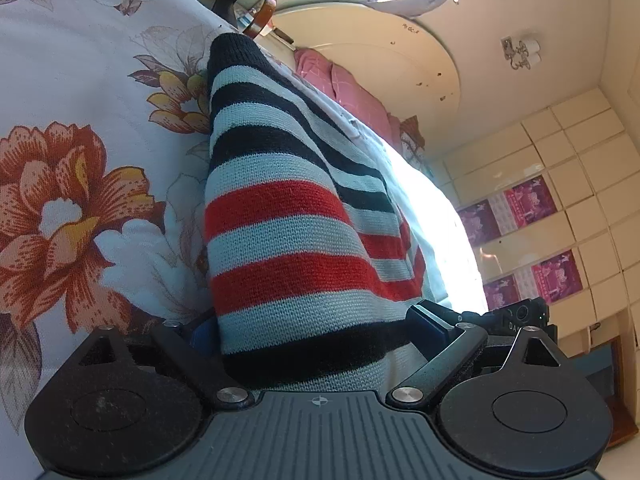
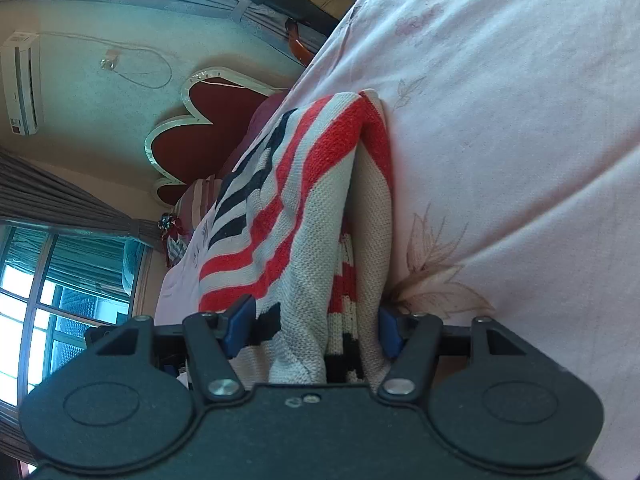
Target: Fold small clothes
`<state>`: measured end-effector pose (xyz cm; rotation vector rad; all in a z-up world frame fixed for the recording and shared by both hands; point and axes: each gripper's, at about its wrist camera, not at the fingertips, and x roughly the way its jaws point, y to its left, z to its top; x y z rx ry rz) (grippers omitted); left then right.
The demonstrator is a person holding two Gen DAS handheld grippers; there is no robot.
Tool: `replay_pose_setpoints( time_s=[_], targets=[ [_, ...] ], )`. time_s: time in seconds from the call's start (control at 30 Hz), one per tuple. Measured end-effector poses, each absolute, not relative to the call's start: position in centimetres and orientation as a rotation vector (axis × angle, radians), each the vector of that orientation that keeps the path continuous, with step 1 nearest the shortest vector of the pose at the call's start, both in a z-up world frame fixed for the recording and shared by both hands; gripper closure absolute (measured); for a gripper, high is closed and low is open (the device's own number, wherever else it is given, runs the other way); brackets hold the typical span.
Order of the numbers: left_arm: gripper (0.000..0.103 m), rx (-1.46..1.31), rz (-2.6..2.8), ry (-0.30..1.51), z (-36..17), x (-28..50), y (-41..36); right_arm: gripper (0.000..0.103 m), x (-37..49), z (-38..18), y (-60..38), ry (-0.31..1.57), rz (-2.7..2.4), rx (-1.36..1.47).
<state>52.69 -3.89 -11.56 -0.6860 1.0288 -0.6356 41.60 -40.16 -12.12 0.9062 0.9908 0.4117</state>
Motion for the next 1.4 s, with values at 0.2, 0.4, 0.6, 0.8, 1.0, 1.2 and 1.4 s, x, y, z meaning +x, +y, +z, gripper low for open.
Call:
replay_pose_setpoints(
  time_s=[0.2,0.4,0.6,0.8,1.0,1.2,1.4],
  targets=[
    [0.011,-0.628,-0.634,1.020,-11.3,52.6,-4.7,0.052,41.2,-12.3,-41.3,0.985,0.424,0.924],
    [0.011,-0.502,-0.605,1.000,-10.3,52.6,-6.4,0.051,42.1,-11.7,-38.6,0.968,0.413,0.805],
    [0.022,-0.392,-0.592,0.991,-9.4,52.4,-7.3,0.062,41.0,-12.0,-39.2,0.952,0.404,0.805],
    [0.038,-0.391,-0.597,0.957,-8.8,51.9,-6.7,0.067,40.7,-10.8,-37.7,0.916,0.391,0.705],
    [0.043,-0.373,-0.618,0.913,-6.6,51.2,-6.4,0.069,40.0,-8.7,-36.7,0.870,0.416,0.672],
    [0.044,-0.376,-0.629,0.862,-3.4,49.9,-4.7,0.069,39.6,-5.0,-34.1,0.839,0.435,0.559],
    [0.044,-0.374,-0.606,0.826,-1.1,47.3,-0.5,0.069,38.4,-2.1,-30.1,0.803,0.464,0.487]
  ],
)
